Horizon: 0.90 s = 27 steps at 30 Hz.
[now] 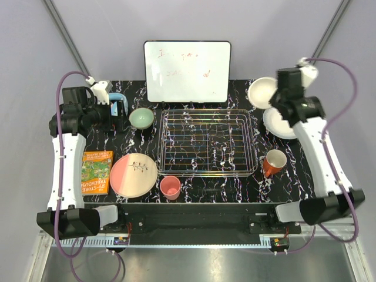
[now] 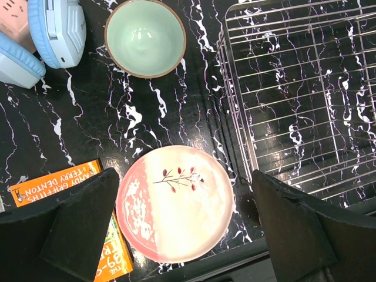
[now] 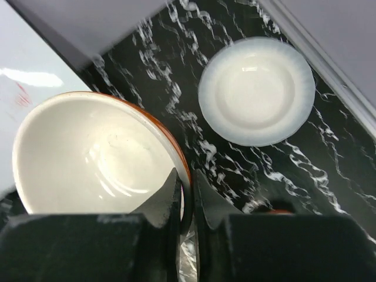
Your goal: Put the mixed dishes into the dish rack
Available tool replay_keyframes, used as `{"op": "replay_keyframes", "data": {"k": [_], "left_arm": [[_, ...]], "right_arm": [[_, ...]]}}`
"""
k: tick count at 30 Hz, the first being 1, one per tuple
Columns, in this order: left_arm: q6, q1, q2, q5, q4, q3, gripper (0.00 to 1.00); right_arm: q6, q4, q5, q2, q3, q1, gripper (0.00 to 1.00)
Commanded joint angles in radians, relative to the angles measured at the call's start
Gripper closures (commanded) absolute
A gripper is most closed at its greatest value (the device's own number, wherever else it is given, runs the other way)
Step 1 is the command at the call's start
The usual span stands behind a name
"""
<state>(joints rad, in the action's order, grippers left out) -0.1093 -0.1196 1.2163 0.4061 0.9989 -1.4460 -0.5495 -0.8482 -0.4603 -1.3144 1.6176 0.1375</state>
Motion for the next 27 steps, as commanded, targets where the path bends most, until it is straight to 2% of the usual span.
{"op": "replay_keyframes", "data": {"k": [1, 4, 9, 16, 22, 27], "left_arm": [[0.0, -0.009, -0.031, -0.021, -0.039, 0.007, 0.01], [-0.009, -0.012, -0.032, -0.024, -0.042, 0.019, 0.01], [-0.001, -0.018, -0.028, -0.016, -0.052, 0.039, 0.01], [-0.004, -0.026, -0.035, -0.013, -0.068, 0.065, 0.01], [0.003, -0.035, -0.044, 0.0, -0.077, 0.091, 0.01], [0.011, -0.037, -0.066, 0.008, -0.091, 0.14, 0.01]], "right_arm": [[0.152, -0.126, -0.284, -0.117, 0.016, 0.166, 1.0], [0.198, -0.156, -0.443, -0.18, 0.028, 0.272, 1.0], [0.237, -0.186, -0.604, -0.262, 0.044, 0.379, 1.0], [0.295, -0.19, -0.704, -0.356, 0.057, 0.441, 1.0], [0.258, -0.209, -0.687, -0.448, 0.068, 0.461, 1.0], [0.26, -0.209, -0.768, -0.546, 0.091, 0.478, 1.0]]}}
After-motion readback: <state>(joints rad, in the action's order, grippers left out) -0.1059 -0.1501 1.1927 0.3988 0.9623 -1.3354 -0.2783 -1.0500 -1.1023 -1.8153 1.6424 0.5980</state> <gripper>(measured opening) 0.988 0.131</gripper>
